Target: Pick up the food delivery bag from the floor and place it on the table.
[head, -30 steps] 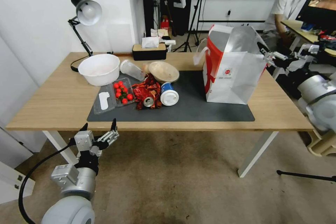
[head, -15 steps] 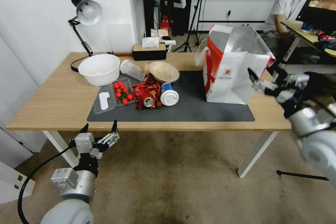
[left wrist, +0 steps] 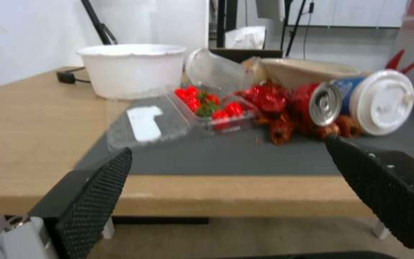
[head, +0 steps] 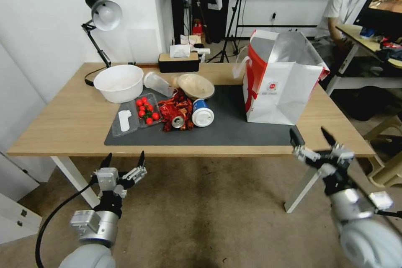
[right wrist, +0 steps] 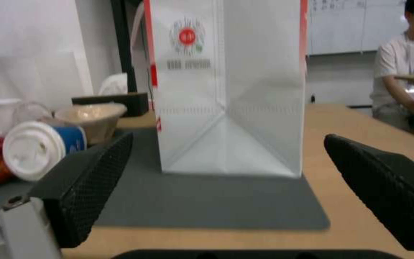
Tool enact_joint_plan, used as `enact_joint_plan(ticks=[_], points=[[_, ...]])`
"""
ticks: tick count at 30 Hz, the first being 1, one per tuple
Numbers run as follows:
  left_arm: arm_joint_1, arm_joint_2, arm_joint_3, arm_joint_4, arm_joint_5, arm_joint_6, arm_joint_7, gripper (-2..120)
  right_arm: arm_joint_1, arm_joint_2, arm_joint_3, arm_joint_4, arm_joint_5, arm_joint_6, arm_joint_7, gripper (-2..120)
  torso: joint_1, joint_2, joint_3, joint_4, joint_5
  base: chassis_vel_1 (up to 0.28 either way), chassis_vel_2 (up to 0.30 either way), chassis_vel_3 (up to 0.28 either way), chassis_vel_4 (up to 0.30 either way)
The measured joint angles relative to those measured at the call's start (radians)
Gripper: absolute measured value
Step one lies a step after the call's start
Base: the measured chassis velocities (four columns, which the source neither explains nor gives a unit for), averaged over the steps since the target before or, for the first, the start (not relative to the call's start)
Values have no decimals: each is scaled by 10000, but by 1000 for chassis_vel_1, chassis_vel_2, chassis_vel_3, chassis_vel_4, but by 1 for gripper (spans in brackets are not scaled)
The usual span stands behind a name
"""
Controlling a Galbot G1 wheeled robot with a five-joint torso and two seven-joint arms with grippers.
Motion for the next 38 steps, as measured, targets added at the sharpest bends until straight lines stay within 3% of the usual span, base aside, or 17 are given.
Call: enact_joint_plan(ticks=[12, 38], points=[[-151, -71, 87, 821, 191, -546, 99, 100, -163, 531, -284, -640, -236, 232, -496, 100, 1, 0, 0, 3, 0, 0, 0, 0, 0], [-240, -93, 57, 1026, 191, -643, 20, 100, 23, 625, -397, -748, -49, 3, -676, 100, 1, 0, 1, 3, 1, 0, 0, 0, 0]])
